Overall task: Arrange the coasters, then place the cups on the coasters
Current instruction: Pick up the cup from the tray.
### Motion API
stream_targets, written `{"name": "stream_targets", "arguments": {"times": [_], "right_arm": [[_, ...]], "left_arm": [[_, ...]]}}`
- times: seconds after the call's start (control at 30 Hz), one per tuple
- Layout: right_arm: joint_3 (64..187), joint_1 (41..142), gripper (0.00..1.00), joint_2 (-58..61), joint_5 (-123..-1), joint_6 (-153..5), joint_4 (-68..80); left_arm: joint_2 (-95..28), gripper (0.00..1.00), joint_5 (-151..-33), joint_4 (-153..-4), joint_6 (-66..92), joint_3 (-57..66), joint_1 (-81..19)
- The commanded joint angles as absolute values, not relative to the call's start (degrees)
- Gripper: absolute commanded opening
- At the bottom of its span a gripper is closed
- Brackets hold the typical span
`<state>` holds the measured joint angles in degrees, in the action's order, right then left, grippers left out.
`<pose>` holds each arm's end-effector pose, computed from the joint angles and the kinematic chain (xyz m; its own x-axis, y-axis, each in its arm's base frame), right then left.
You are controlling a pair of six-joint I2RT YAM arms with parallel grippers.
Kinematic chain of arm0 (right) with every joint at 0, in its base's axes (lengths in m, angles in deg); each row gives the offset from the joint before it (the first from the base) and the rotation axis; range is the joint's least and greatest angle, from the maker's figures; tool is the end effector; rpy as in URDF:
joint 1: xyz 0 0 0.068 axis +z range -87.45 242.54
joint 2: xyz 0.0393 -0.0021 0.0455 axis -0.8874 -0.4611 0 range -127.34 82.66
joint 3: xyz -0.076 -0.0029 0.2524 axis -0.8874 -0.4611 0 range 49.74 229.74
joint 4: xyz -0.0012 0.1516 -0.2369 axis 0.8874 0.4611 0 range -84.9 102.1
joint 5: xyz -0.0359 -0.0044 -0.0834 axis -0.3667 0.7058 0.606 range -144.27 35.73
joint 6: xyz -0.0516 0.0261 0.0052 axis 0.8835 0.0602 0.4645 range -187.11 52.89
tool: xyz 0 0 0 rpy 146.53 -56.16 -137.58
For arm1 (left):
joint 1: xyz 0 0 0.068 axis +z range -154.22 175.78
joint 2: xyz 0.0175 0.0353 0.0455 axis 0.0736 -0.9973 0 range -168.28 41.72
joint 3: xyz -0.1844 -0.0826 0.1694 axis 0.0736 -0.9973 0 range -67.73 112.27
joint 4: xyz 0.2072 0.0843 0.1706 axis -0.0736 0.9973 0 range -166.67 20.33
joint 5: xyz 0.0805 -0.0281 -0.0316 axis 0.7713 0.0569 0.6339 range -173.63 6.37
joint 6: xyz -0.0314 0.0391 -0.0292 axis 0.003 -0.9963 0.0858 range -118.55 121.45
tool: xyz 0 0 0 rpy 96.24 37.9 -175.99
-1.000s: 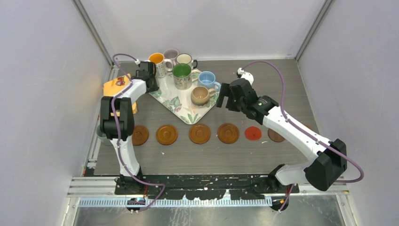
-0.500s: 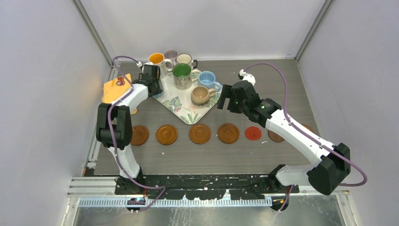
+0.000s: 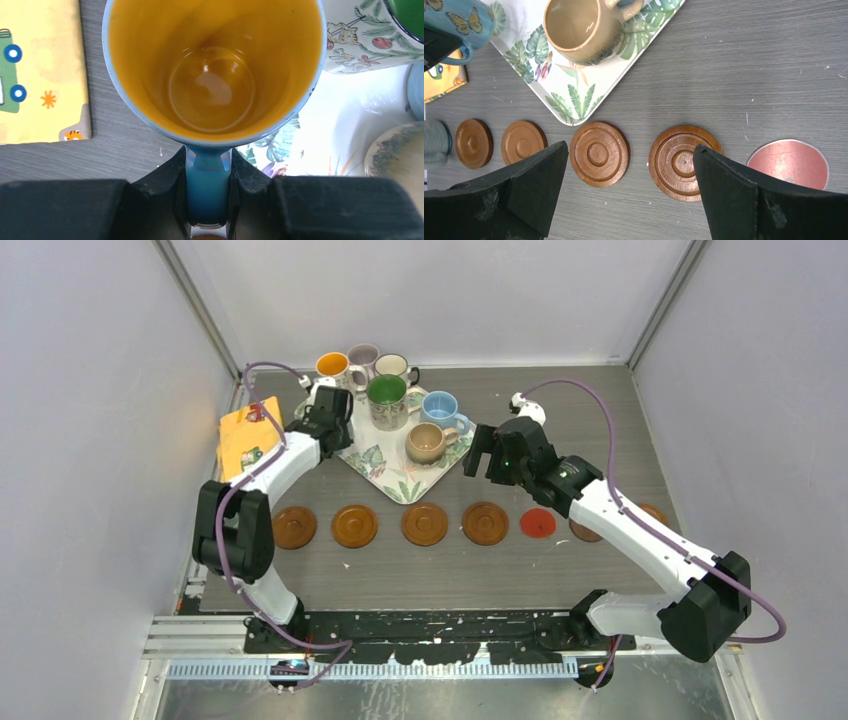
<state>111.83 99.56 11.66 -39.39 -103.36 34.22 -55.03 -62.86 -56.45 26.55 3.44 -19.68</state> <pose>0.2453 0.1717 0.3018 -0.6453 0.2292 -0.7287 -0.0480 0.9399 0.3382 0.3842 -0.0909 0.2245 -0.6303 -0.2372 -0.7392 -0.2832 0.9568 -0.0655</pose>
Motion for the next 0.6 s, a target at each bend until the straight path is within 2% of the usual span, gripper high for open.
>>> {"name": "stream_targets", "arguments": {"times": [0.0, 0.57], "right_arm": [[111.22, 99.47, 1.00, 13.81, -40.38, -102.78, 31.98], [107.96, 99.46, 1.00, 16.51, -44.24, -103.53, 30.53]], "left_arm": [[-47.24, 0.00, -56.83, -61.36, 27.46, 2.62, -21.61], [-20.58, 0.00, -43.61, -41.23, 39.87, -13.90, -27.16]]}}
